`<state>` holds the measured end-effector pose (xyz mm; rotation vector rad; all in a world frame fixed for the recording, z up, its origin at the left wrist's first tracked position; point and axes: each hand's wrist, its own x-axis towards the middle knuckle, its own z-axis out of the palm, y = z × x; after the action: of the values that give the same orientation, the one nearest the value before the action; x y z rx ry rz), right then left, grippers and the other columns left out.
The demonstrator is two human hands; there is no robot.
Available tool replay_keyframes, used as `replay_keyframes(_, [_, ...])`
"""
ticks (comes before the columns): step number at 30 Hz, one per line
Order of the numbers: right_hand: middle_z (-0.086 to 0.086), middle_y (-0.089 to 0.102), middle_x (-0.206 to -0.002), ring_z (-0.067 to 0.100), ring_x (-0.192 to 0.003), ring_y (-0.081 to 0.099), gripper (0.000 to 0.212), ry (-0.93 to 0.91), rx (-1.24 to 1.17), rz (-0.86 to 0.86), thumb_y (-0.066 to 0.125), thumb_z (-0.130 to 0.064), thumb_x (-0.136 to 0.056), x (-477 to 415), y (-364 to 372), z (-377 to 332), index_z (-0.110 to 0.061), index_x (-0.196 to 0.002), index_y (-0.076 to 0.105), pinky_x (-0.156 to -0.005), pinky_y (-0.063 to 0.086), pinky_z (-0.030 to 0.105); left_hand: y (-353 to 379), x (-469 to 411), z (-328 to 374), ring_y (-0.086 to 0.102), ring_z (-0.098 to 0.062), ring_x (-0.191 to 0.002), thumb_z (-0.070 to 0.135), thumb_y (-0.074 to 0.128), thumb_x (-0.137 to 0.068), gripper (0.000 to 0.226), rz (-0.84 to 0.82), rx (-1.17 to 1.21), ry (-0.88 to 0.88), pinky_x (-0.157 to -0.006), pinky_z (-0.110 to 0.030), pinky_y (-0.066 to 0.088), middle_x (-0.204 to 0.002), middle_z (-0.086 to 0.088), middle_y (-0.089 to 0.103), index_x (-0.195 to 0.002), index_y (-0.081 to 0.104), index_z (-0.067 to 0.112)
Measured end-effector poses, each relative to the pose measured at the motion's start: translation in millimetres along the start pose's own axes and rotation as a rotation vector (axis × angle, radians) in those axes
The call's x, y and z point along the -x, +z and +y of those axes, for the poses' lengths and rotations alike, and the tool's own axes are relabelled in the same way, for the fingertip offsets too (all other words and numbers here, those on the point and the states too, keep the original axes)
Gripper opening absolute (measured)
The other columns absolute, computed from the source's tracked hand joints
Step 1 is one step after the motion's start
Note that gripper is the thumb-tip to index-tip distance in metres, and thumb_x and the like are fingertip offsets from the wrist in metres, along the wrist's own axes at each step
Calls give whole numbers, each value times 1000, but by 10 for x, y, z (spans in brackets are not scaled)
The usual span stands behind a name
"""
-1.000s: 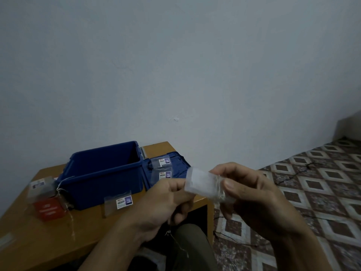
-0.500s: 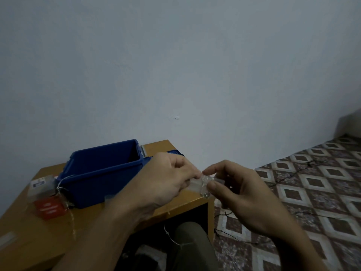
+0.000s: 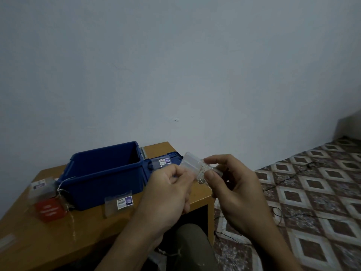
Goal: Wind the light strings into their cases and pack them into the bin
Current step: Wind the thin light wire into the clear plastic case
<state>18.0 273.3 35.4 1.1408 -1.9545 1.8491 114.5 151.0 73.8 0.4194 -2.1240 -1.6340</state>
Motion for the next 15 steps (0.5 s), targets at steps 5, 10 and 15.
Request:
replay_keyframes(5, [-1, 61, -74, 26, -63, 64, 22, 35, -183, 57, 65, -12, -94, 1, 35, -38, -28, -109, 67, -56, 56, 42, -46, -16, -50, 37, -7, -42, 48, 58, -94, 28, 24, 4, -57, -48, -26, 31, -53, 6, 47, -105, 62, 23])
replay_keyframes(10, [0, 63, -75, 31, -64, 67, 29, 86, -277, -21, 63, -16, -95, 3, 30, -48, -30, -120, 68, -63, 59, 41, -70, 19, -75, 27, -8, -42, 34, 54, -100, 18, -75, 101, 45, -43, -23, 24, -48, 9, 38, -112, 66, 28])
replay_keyframes(15, [4, 64, -74, 31, -65, 70, 28, 126, -325, -117, 65, -21, -92, -10, -4, -59, -29, -118, 69, -67, 61, 46, -136, 5, -98, 27, -8, -42, 28, 53, -100, 18, -77, 107, 63, -45, -26, 23, -46, 10, 41, -112, 67, 29])
